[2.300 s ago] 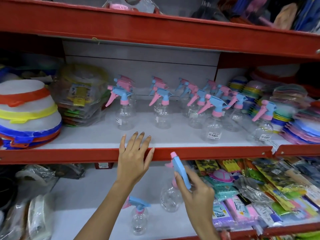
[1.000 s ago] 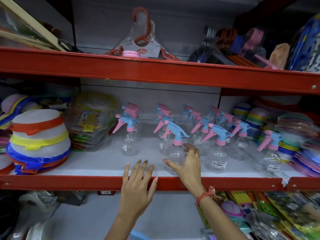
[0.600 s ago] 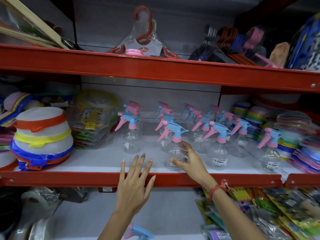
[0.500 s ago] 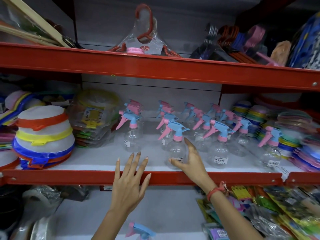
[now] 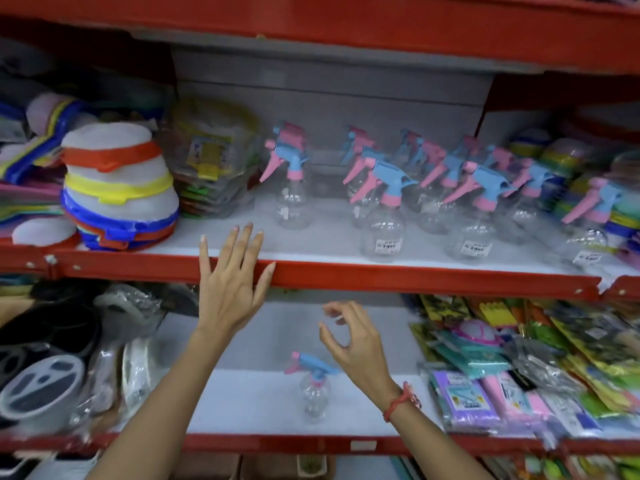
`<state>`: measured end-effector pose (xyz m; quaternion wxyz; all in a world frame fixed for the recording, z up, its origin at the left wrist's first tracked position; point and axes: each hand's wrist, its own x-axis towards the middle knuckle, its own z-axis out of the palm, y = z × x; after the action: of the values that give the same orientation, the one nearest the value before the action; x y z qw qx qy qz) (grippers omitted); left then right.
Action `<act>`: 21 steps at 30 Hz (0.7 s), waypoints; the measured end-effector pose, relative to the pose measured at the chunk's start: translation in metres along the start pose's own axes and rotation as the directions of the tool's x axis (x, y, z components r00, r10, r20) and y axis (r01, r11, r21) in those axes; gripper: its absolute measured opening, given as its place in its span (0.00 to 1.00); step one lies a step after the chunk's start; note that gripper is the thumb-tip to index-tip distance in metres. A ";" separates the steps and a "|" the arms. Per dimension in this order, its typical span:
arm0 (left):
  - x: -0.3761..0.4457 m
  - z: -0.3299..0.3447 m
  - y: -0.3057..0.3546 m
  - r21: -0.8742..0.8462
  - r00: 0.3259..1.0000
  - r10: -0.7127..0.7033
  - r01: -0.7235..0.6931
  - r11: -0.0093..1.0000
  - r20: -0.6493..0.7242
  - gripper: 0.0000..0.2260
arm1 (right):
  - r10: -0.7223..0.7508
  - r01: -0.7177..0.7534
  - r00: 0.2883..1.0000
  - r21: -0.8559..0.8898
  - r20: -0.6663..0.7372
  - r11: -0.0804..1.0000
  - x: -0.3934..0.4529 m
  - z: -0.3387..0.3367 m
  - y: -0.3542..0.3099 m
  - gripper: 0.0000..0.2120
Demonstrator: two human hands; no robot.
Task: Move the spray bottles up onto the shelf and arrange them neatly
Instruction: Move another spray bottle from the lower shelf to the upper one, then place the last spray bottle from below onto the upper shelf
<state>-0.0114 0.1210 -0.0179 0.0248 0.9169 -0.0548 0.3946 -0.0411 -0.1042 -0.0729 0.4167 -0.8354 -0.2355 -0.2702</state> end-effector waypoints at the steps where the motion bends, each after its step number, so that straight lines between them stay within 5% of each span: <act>1: -0.001 0.000 -0.003 0.000 1.000 0.004 -0.004 1.000 -0.002 0.24 | 0.072 -0.072 0.991 -0.003 0.111 0.997 -0.008 0.008 0.006 0.13; 4: -0.002 0.002 -0.007 0.002 1.000 0.020 -0.020 1.000 -0.005 0.23 | 0.256 -0.237 0.874 -0.099 0.413 0.967 -0.028 0.026 0.026 0.24; 7: -0.002 0.004 -0.008 -0.011 1.000 0.023 -0.023 1.000 -0.014 0.23 | 0.373 -0.366 0.788 -0.114 0.490 0.924 -0.045 0.039 0.040 0.24; 14: 0.000 0.009 -0.009 -0.017 0.998 0.036 -0.037 0.999 -0.060 0.22 | 0.398 -0.384 0.812 -0.121 0.428 0.915 -0.050 0.043 0.039 0.14; 21: 0.001 0.012 -0.010 -0.035 0.994 0.042 -0.045 0.998 -0.097 0.22 | 0.263 -0.285 0.894 0.007 0.364 0.959 -0.013 0.003 -0.006 0.11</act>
<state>-0.0012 0.1298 -0.0256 0.0357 0.8948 -0.0807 0.4376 -0.0537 -0.1006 -0.0791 0.4255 -0.8824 -0.1958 -0.0442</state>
